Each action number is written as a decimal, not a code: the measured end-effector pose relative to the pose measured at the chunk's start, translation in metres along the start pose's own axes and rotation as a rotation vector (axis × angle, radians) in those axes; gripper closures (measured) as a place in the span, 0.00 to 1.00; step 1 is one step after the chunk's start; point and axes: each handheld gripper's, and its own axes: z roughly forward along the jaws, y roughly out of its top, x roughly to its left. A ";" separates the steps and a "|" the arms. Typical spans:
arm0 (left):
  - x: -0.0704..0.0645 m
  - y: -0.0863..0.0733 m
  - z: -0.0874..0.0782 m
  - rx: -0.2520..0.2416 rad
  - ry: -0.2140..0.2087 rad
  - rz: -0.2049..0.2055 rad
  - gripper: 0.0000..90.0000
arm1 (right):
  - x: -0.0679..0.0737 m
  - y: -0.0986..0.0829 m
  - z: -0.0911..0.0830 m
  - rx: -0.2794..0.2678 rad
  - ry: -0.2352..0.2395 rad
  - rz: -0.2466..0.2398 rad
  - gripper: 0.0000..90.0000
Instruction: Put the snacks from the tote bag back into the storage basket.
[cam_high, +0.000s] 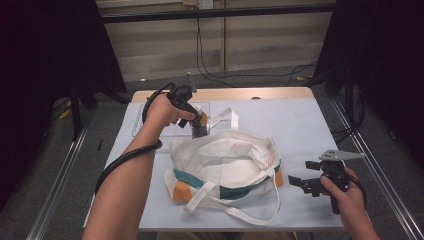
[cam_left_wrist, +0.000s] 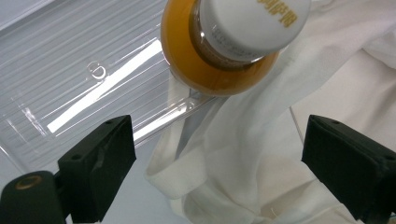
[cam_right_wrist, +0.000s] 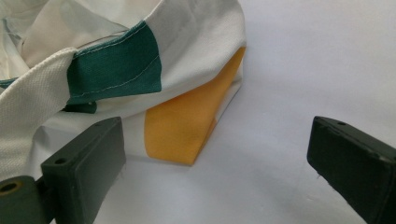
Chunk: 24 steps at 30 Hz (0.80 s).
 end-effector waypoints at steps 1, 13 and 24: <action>0.000 -0.001 0.000 0.001 0.005 -0.006 0.10 | 0.000 0.000 0.000 0.003 0.000 -0.001 0.04; 0.003 -0.010 -0.007 -0.011 0.003 -0.007 0.10 | 0.000 -0.001 -0.002 0.003 -0.005 -0.007 0.04; 0.002 -0.022 -0.010 -0.007 0.000 0.003 0.10 | 0.002 -0.002 -0.002 0.002 -0.008 -0.003 0.04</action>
